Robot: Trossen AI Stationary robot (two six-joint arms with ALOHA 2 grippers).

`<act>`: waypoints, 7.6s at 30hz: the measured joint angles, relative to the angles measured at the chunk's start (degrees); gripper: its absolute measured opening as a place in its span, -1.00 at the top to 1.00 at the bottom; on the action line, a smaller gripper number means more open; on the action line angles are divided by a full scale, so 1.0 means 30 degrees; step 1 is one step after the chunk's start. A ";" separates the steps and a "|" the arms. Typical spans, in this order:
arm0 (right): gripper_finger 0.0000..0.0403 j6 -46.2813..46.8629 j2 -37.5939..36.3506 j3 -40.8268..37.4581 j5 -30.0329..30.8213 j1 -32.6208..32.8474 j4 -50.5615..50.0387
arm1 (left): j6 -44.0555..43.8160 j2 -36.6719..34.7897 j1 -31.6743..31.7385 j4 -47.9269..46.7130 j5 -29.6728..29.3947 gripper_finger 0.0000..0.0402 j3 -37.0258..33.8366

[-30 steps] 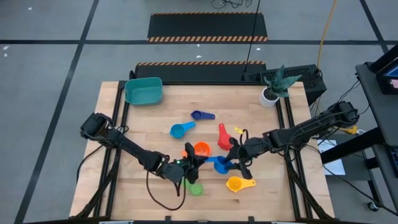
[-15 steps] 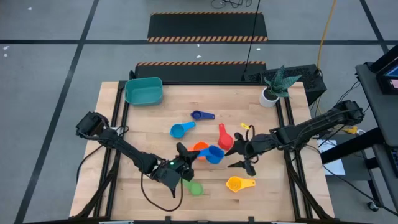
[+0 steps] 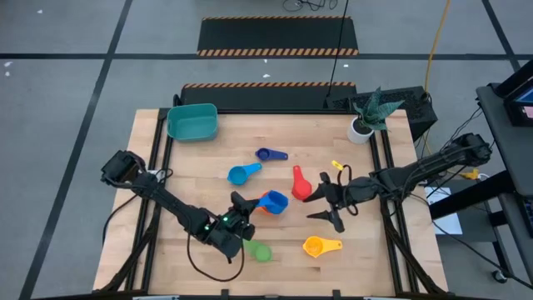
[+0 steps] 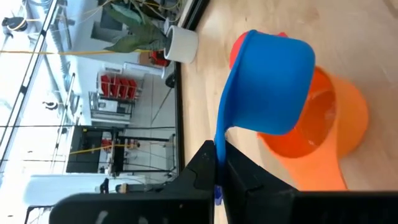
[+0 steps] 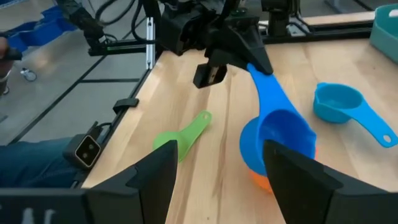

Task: Nest measuring cups in basket
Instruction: Stack the blue measuring cup on top of the orange measuring cup, then stack the red measuring cup on top of the light blue measuring cup

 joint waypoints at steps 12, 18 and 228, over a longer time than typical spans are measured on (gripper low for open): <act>-0.12 -0.0693 0.0007 -0.0098 -0.0030 -0.0142 0.0283 | -0.0466 0.0000 0.0668 -0.0085 0.0495 0.96 -0.0064; -0.12 -0.0822 0.0007 -0.0098 -0.0080 -0.0142 0.0272 | -0.0983 0.0000 0.0764 0.0019 0.0639 0.97 -0.0494; -0.12 0.3709 0.6794 0.1073 0.2831 -0.5245 0.0301 | -1.7643 -0.9464 0.2790 -0.2077 0.8436 -0.28 -0.3126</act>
